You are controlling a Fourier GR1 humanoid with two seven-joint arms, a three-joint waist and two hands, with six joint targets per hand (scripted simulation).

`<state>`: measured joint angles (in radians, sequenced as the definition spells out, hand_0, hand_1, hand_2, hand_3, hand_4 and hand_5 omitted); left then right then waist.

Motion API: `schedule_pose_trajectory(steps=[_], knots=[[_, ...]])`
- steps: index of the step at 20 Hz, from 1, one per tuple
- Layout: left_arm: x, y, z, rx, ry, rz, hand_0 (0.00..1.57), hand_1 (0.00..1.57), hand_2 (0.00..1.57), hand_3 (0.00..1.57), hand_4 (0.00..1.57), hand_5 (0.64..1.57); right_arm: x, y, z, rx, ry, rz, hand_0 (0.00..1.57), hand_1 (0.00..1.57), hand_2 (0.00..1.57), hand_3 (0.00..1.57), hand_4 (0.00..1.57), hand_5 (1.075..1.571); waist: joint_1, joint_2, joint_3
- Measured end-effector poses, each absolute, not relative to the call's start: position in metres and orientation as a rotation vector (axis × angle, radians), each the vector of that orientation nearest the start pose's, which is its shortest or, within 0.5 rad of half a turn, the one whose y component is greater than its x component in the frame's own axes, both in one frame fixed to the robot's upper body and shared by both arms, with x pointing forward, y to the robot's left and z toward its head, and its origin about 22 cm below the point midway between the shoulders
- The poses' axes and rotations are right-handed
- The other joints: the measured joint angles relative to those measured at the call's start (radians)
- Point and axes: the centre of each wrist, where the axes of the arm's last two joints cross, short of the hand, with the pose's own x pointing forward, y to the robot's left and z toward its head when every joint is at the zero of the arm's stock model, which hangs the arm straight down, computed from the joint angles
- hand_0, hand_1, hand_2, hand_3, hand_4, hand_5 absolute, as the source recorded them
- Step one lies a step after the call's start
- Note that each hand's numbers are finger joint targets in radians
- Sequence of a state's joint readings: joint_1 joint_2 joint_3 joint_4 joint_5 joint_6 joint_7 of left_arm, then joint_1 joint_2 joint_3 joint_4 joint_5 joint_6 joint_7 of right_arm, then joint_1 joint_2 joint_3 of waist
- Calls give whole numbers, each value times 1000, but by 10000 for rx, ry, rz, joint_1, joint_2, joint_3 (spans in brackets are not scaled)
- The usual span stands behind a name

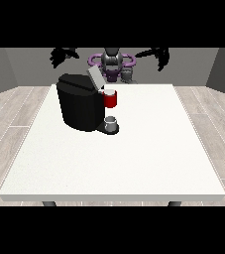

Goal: Insert the coffee pod into the coffee machine and close the lid

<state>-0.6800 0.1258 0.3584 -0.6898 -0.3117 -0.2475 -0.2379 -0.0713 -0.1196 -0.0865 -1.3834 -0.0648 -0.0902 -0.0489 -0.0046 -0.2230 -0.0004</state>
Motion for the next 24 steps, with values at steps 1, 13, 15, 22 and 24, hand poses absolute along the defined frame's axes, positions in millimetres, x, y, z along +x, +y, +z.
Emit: schedule_pose_trajectory(steps=[1,13,15,22,24], knots=[[386,258,-5,-74,-15031,-3197,0,0,0,0,0,1571,262,-277,-11,-1546,-15175,-652,0,0,0,0,0,1571,25,-58,1],[352,249,-33,-1515,-14905,-1999,0,0,0,0,88,1571,291,-267,36,-865,-16170,808,0,0,0,0,239,1571,1217,-41,6],[350,248,-29,-1497,-15085,-1850,0,0,0,0,222,1571,296,-260,43,-727,-16278,1223,0,0,0,0,215,1571,1190,120,4],[332,245,-22,-1721,-15276,-1709,0,0,0,0,0,1571,309,-254,45,-509,-16404,1578,0,0,0,0,0,1571,1535,513,5],[328,247,-17,-1743,-15401,-1576,0,0,0,0,0,1571,313,-255,46,-371,-16431,1474,0,0,0,0,0,1571,1580,718,8]])
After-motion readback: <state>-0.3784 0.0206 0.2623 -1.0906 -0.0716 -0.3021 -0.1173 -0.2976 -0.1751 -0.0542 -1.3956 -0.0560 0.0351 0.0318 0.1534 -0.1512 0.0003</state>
